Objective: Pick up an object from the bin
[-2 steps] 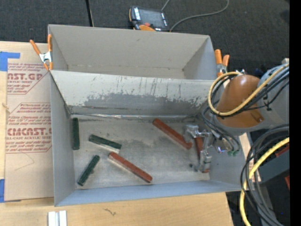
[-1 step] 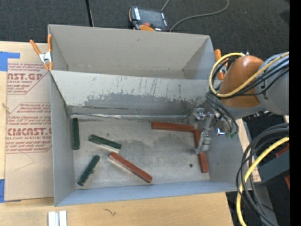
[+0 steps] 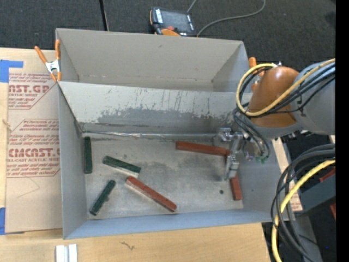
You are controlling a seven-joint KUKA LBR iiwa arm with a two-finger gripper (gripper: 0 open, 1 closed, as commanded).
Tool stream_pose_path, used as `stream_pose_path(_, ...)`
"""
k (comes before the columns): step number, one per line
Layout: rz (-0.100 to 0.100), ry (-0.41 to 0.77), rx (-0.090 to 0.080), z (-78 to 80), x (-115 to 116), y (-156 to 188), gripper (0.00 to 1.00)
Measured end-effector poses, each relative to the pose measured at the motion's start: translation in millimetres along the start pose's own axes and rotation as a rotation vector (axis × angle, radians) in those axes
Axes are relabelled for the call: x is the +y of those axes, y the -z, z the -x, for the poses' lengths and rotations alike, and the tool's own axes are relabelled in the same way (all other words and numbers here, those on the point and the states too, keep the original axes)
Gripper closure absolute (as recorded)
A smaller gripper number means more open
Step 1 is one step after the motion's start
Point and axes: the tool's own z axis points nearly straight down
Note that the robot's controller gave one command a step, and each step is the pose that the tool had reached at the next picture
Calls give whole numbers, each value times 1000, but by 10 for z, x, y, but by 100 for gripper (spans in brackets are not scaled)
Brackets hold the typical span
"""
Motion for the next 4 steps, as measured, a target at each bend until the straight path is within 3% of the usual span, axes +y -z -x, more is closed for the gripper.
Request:
stream_pose_path(1, 2, 5, -1, -177, -254, -90, 0)
stream_pose_path(2, 0, 25, -5, 200, -10, -49, 0)
stream_pose_path(3, 0, 27, 5, -435, -253, -98, 0)
stream_pose_path(4, 4, 124, 2, -562, 872, -77, 0)
